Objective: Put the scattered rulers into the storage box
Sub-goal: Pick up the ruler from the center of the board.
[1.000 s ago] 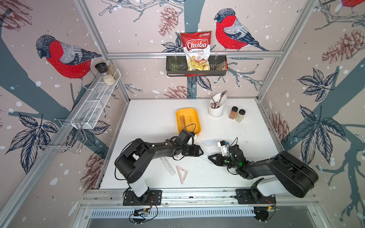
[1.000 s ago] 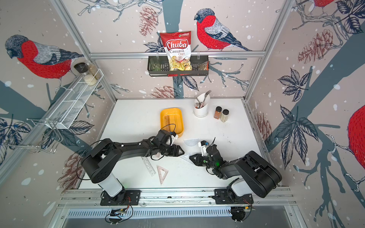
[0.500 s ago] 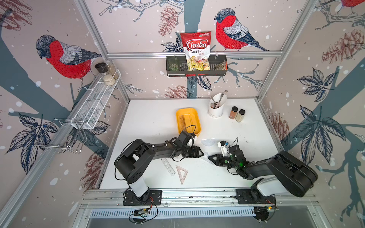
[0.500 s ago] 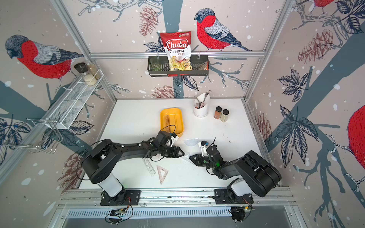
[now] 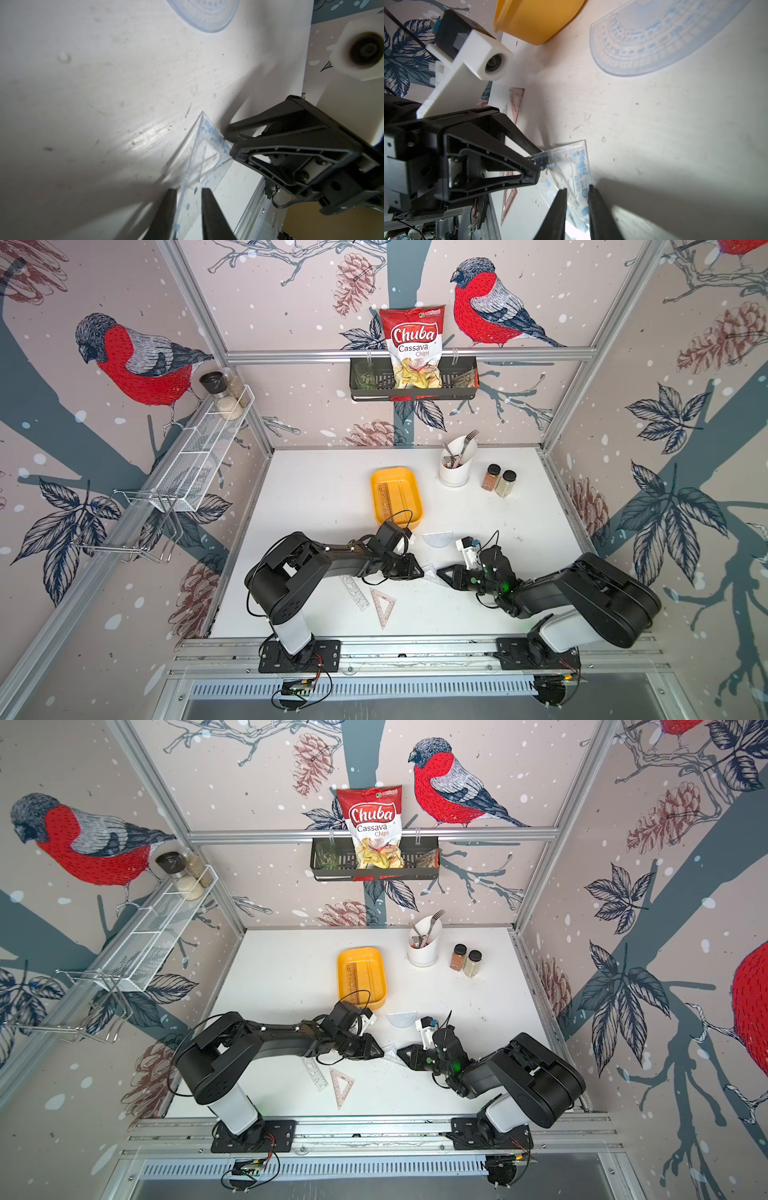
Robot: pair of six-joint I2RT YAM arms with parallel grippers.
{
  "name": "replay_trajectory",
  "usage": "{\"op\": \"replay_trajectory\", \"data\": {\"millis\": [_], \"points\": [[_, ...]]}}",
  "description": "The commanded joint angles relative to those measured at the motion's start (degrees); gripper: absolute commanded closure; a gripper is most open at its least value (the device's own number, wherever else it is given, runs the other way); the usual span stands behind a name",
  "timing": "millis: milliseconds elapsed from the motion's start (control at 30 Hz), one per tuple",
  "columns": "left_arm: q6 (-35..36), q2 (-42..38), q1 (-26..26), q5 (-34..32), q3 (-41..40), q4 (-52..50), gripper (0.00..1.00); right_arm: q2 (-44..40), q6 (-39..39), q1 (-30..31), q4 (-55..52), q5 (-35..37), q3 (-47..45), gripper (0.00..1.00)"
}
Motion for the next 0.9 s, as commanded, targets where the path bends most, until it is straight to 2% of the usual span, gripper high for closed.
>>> {"op": "replay_trajectory", "data": {"millis": [0, 100, 300, 433, 533, 667, 867], "points": [[0.08, 0.00, -0.16, -0.36, 0.14, -2.76, 0.86, -0.67, 0.10, -0.01, -4.83, 0.13, 0.17, 0.74], [0.16, -0.48, -0.07, -0.19, 0.45, -3.07, 1.00, -2.95, -0.37, -0.32, -7.05, -0.54, 0.85, 0.73], [0.80, -4.29, 0.45, 2.25, 3.17, -5.27, 1.00, -13.23, -5.86, -4.88, -18.40, -7.59, 4.16, 0.63], [3.10, -8.91, 3.38, 8.74, 5.59, -6.40, 1.00, -20.79, -9.29, -10.53, -23.26, -16.83, 5.34, 0.53], [4.51, -11.68, 7.43, 15.50, 6.57, -6.27, 1.00, -23.55, -7.19, -11.79, -19.47, -21.70, 4.52, 0.45], [6.29, -12.83, 11.62, 22.64, 7.89, -6.90, 1.00, -23.70, -6.17, -11.72, -16.89, -24.83, 5.11, 0.39], [6.73, -12.84, 13.16, 27.98, 8.24, -5.52, 1.00, -20.83, -2.71, -11.37, -9.73, -27.38, 6.82, 0.40]]}}
